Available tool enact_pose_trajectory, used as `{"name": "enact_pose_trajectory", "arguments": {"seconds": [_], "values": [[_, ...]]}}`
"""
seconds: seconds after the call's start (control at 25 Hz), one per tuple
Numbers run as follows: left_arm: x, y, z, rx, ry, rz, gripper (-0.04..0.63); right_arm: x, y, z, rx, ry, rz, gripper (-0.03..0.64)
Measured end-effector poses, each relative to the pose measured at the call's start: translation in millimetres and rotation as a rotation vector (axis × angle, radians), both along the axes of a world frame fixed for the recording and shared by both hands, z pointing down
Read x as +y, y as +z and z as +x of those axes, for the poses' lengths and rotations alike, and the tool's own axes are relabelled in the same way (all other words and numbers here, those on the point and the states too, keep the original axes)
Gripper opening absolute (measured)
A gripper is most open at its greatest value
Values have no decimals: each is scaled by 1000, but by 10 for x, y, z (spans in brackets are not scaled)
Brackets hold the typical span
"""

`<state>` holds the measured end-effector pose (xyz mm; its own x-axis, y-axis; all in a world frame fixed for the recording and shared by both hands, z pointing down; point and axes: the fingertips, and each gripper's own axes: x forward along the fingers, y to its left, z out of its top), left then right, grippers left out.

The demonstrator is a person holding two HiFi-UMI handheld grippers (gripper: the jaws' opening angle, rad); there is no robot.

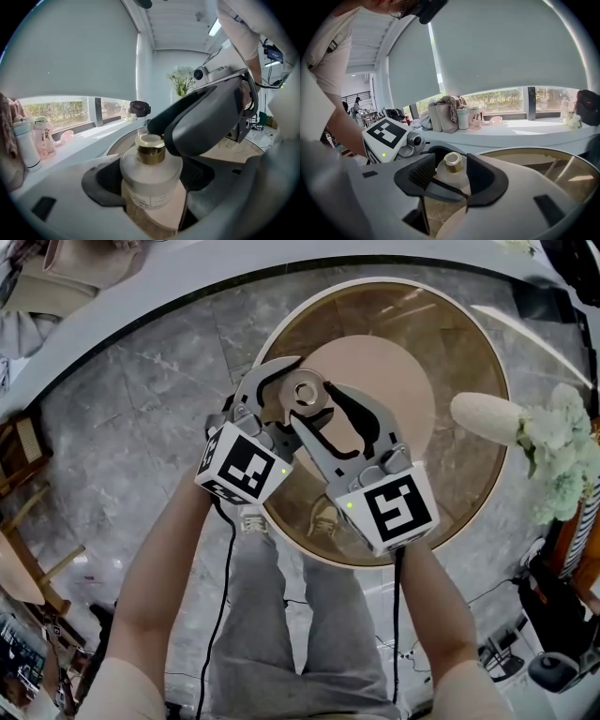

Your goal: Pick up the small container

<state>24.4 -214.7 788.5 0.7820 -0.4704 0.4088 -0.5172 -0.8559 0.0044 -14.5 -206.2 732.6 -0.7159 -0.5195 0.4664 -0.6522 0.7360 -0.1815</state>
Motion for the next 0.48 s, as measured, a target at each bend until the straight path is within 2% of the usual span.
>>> {"name": "enact_pose_trajectory", "arguments": {"seconds": [0.24,0.48], "values": [[-43,108,82,-45,37,-13,325,18,79,-70,11,-31,-23,185],[-61,120,175,-38,73,-32,327,-9,92,-54,3,-21,-25,175]]}}
